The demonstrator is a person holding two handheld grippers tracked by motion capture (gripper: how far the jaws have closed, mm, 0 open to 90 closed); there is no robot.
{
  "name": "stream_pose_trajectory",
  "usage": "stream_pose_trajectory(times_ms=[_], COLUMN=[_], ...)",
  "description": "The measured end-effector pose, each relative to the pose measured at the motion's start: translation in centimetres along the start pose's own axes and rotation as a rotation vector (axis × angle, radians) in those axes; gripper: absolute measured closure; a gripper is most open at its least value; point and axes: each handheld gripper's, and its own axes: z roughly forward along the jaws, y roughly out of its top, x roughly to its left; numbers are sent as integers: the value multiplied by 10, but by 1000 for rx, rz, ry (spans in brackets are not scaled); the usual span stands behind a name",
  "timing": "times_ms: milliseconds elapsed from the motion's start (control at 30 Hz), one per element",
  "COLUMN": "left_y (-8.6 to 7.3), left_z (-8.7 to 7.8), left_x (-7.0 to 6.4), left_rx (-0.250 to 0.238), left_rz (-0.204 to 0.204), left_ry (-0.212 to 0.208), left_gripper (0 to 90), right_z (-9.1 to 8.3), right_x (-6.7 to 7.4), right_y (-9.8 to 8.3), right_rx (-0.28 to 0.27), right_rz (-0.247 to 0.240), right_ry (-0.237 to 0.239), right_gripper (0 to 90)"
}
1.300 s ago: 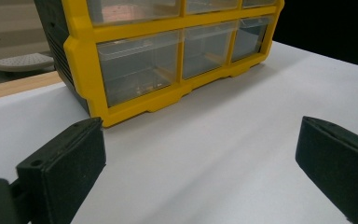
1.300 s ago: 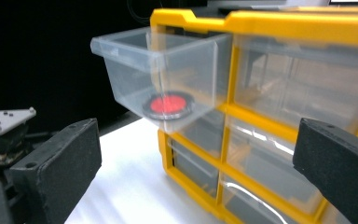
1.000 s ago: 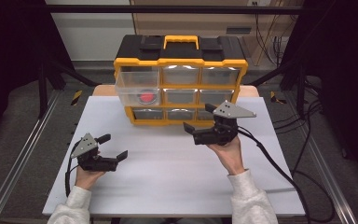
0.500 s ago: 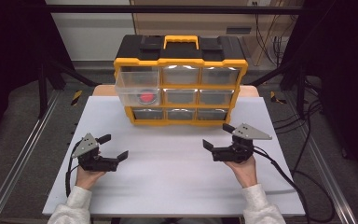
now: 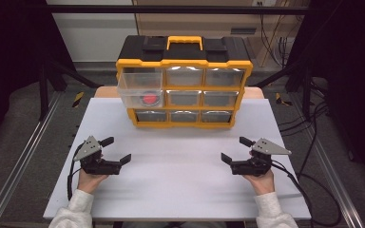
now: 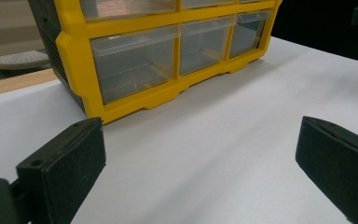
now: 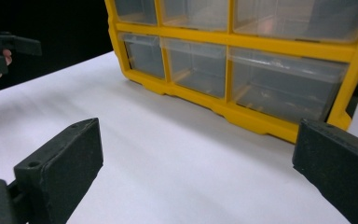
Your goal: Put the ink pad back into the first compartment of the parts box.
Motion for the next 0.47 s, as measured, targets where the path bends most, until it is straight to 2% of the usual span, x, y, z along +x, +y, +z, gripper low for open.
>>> stream_pose_trajectory(times_ms=[100,300,467], left_y=[0,0,0], left_z=[0,1,2], left_x=[0,-2,-3], left_rx=[-1,2,7], left_rz=[0,4,3], left_ry=[-1,-4,-8], left_gripper=[13,13,13], right_z=[-3,-9,-12], right_x=[-3,-9,-13], right_y=[-7,-18,-19], right_rx=[1,-23,-24], right_rz=[-5,20,30], right_ry=[2,24,7], right_gripper=[20,20,20])
